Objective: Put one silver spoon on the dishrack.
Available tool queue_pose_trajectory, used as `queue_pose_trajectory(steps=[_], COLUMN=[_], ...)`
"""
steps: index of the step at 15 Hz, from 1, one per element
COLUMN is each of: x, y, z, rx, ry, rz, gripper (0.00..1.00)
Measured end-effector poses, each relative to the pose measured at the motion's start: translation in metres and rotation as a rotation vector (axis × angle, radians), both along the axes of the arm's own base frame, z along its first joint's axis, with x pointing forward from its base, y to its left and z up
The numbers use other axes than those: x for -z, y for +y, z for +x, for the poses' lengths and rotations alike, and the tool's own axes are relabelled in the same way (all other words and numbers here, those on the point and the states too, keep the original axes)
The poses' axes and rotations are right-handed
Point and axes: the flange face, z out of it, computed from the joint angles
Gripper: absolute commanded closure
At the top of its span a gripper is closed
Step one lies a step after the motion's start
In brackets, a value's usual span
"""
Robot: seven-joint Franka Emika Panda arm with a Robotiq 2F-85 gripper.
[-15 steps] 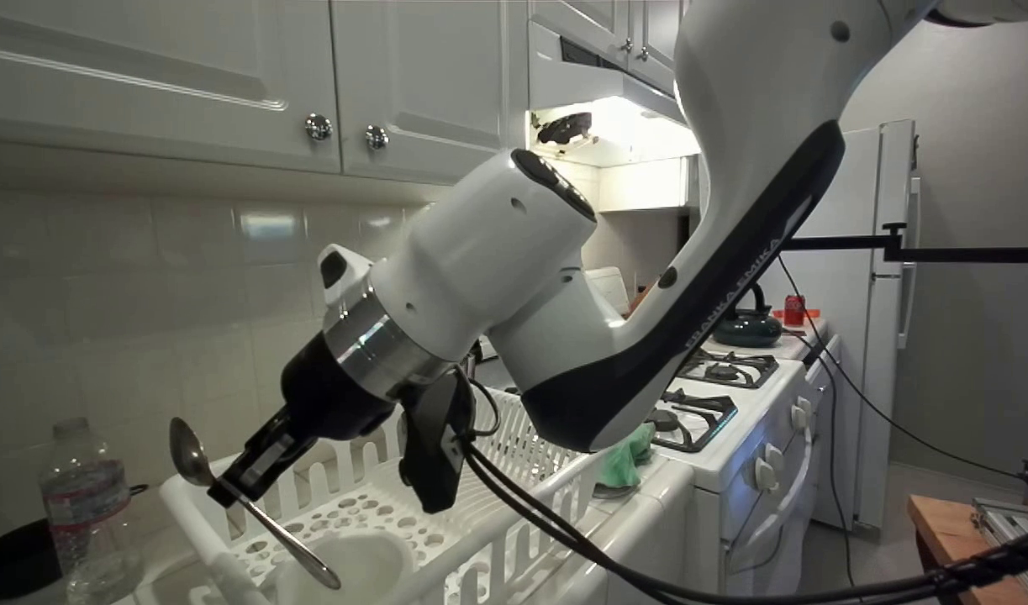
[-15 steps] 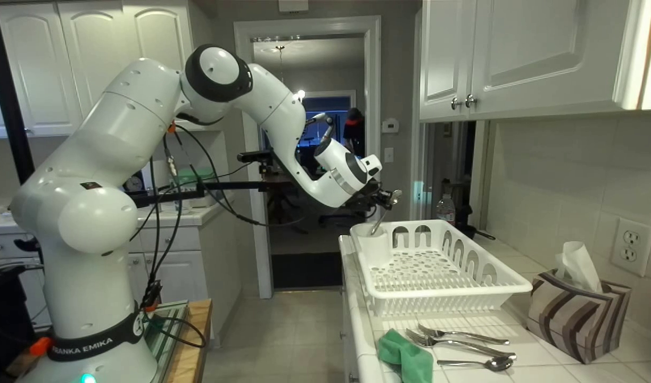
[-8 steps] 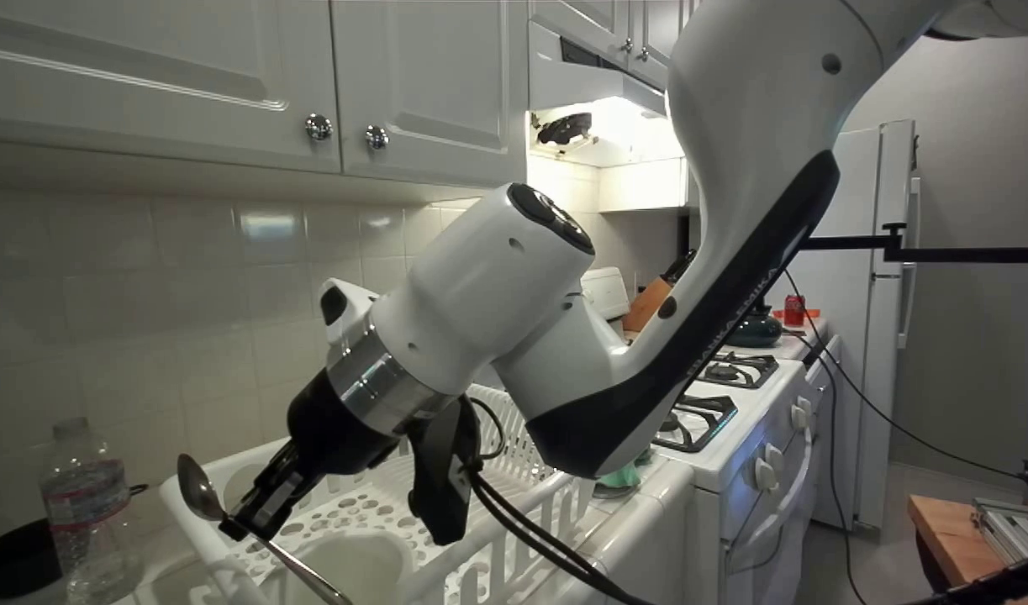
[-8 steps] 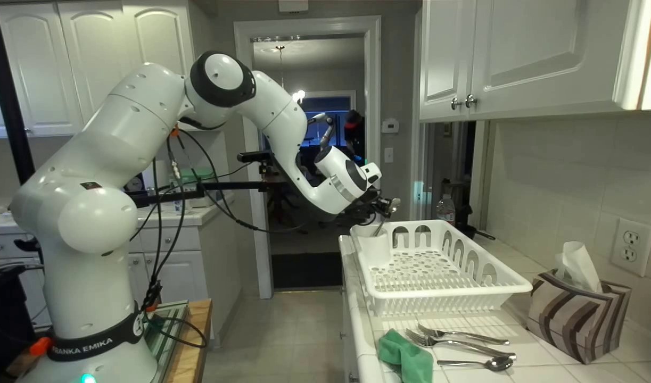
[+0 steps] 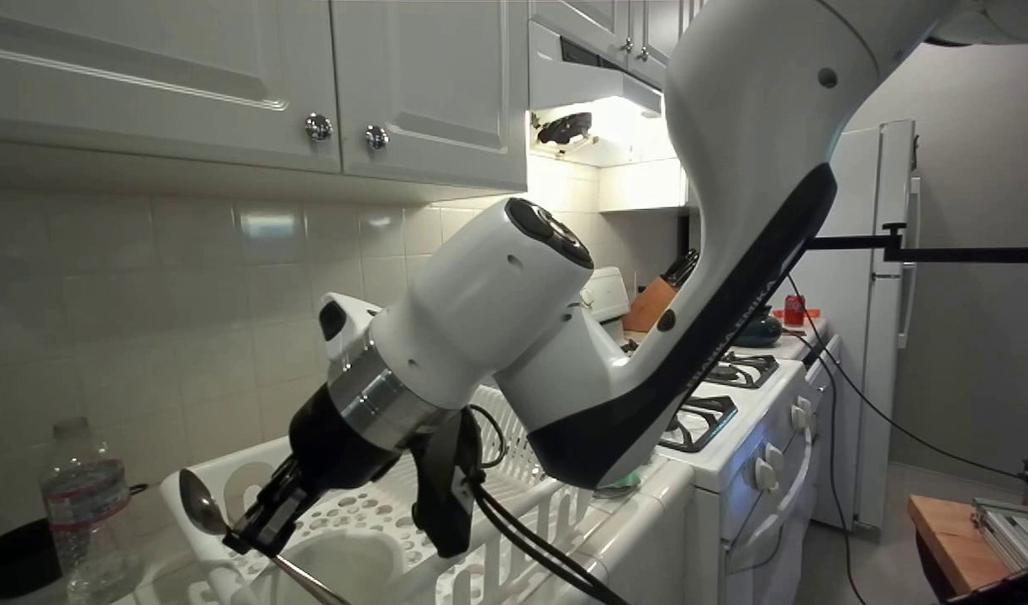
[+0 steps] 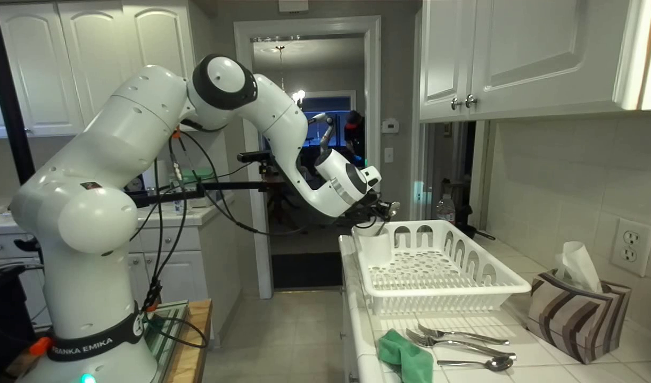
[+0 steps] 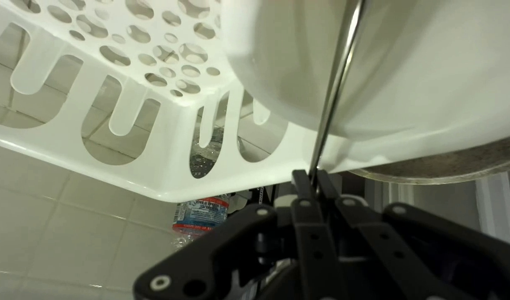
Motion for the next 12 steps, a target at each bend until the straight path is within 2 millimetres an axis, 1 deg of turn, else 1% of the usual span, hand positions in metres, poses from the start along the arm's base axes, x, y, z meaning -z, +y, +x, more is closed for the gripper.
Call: queue_pose_trajectory(steps=[2,7,10,12], x=[0.0000,-0.0004,-0.0010,-0.0020], y=[0.0001,0.0003,0.0006,0.0012], z=[0.0000,0.0002,0.0006,0.0010], rx=[-0.006,-0.015,-0.017,-0.018], ry=[-0.002,-0.006,-0.008,-0.010], rz=[-0.006,-0.016,-0.016,-0.015], gripper=[0.56,0.19,0.01,0.00])
